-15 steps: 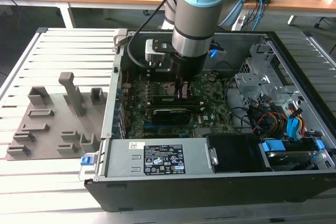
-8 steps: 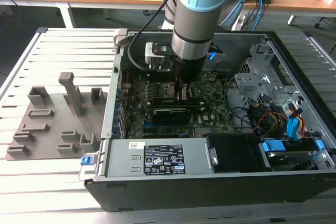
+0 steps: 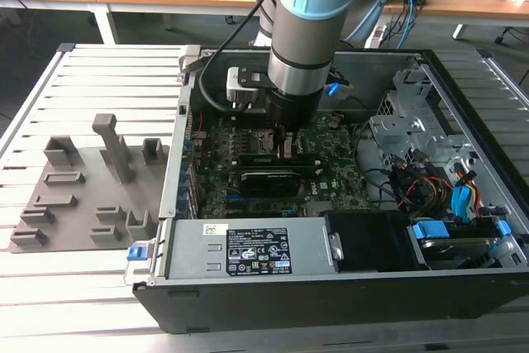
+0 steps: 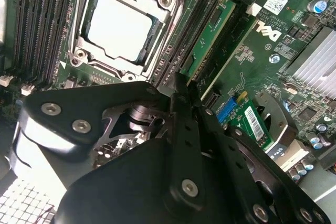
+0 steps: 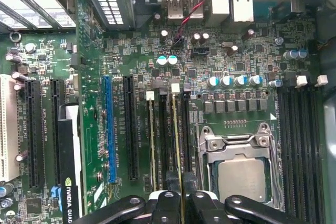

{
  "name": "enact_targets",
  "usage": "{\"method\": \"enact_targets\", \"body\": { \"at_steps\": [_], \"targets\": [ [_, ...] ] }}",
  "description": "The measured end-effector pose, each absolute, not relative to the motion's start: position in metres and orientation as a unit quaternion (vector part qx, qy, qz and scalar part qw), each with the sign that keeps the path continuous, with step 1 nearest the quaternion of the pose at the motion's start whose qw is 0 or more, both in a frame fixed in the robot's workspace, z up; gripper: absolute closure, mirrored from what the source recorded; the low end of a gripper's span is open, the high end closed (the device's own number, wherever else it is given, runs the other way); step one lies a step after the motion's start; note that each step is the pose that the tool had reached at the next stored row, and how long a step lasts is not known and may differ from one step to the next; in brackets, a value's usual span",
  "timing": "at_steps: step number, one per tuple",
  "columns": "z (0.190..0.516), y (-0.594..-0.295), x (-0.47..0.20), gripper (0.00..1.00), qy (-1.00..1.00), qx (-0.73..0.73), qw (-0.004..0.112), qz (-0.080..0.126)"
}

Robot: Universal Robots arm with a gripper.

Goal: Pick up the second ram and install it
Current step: 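Insert the second ram into the second slot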

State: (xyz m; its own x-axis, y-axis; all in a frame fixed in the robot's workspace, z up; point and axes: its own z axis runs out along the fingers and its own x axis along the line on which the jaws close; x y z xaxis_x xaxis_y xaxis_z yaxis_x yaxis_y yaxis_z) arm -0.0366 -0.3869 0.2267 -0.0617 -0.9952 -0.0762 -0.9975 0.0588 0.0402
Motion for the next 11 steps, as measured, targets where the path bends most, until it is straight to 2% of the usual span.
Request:
{"method": "enact_targets", "body": {
  "at_steps": [11],
  "targets": [
    [0.2281, -0.3842, -0.0366, 0.86, 0.731, -0.681, 0.014, 0.041]
  ]
}}
